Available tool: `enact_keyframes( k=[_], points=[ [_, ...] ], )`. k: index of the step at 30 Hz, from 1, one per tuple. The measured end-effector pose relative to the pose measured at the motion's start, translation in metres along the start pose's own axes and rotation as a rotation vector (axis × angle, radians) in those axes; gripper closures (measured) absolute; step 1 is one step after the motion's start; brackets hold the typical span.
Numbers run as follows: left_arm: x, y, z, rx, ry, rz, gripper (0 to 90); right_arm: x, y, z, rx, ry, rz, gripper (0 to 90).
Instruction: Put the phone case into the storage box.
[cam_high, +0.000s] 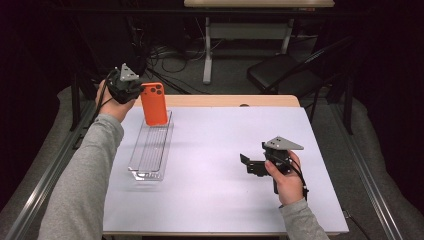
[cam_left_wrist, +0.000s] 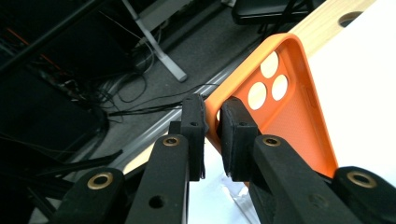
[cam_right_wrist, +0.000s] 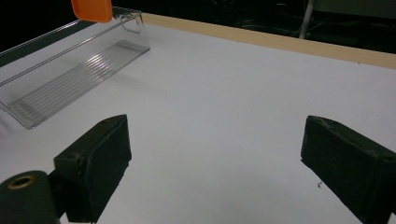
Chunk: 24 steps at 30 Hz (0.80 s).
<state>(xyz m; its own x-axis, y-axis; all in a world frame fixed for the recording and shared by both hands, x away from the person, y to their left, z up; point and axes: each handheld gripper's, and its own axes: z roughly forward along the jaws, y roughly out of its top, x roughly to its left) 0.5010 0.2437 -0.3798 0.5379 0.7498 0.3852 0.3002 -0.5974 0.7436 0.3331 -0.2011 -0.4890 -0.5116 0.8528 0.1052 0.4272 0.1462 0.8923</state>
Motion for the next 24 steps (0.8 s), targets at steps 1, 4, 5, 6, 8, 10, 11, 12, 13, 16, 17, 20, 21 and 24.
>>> enact_keyframes(
  k=[1, 4, 5, 6, 8, 10, 11, 12, 13, 16, 17, 20, 21, 24],
  points=[
    [0.0, 0.0, 0.001, -0.004, 0.003, 0.001, 81.0, 0.0, 0.0, 0.0, 0.0, -0.002, -0.001, 8.0],
    [0.001, 0.0, 0.005, -0.02, 0.013, 0.008, 81.0, -0.001, 0.0, 0.0, 0.001, -0.003, -0.007, 8.0],
    [0.001, 0.0, 0.007, -0.022, 0.015, 0.009, 81.0, -0.001, -0.001, -0.001, 0.001, -0.004, -0.01, 7.9],
    [0.001, 0.0, 0.008, -0.024, 0.016, 0.008, 81.0, -0.001, -0.001, -0.001, -0.002, -0.004, -0.01, 8.0],
    [0.0, -0.001, 0.011, -0.021, 0.019, 0.016, 81.0, -0.001, 0.0, -0.001, -0.01, -0.008, -0.01, 7.9],
    [0.0, -0.001, 0.015, -0.024, 0.022, 0.017, 81.0, -0.002, -0.001, -0.002, -0.012, -0.012, -0.01, 7.9],
    [0.0, -0.001, 0.016, -0.026, 0.026, 0.02, 81.1, -0.002, -0.001, -0.002, -0.012, -0.011, -0.01, 7.6],
    [-0.001, -0.002, 0.017, -0.027, 0.027, 0.021, 81.1, -0.002, -0.001, -0.002, -0.017, -0.013, -0.009, 7.2],
    [0.0, -0.002, 0.018, -0.027, 0.029, 0.027, 81.1, -0.003, -0.001, -0.002, -0.015, -0.011, -0.01, 6.6],
    [0.0, -0.003, 0.021, -0.03, 0.03, 0.027, 81.0, -0.003, -0.002, -0.002, -0.013, -0.004, -0.002, 5.2],
    [0.0, -0.003, 0.021, -0.03, 0.031, 0.033, 81.0, -0.003, -0.002, -0.002, -0.009, -0.005, -0.001, 4.9],
    [0.001, -0.005, 0.023, -0.036, 0.04, 0.037, 81.0, -0.003, -0.003, -0.001, -0.012, -0.008, 0.004, 4.0],
    [0.001, -0.006, 0.024, -0.042, 0.043, 0.03, 81.0, -0.004, -0.003, -0.001, -0.012, -0.007, 0.003, 3.3],
    [0.002, -0.011, 0.027, -0.045, 0.046, 0.026, 81.0, -0.004, -0.003, -0.001, -0.011, -0.006, 0.013, 2.5]
  ],
)
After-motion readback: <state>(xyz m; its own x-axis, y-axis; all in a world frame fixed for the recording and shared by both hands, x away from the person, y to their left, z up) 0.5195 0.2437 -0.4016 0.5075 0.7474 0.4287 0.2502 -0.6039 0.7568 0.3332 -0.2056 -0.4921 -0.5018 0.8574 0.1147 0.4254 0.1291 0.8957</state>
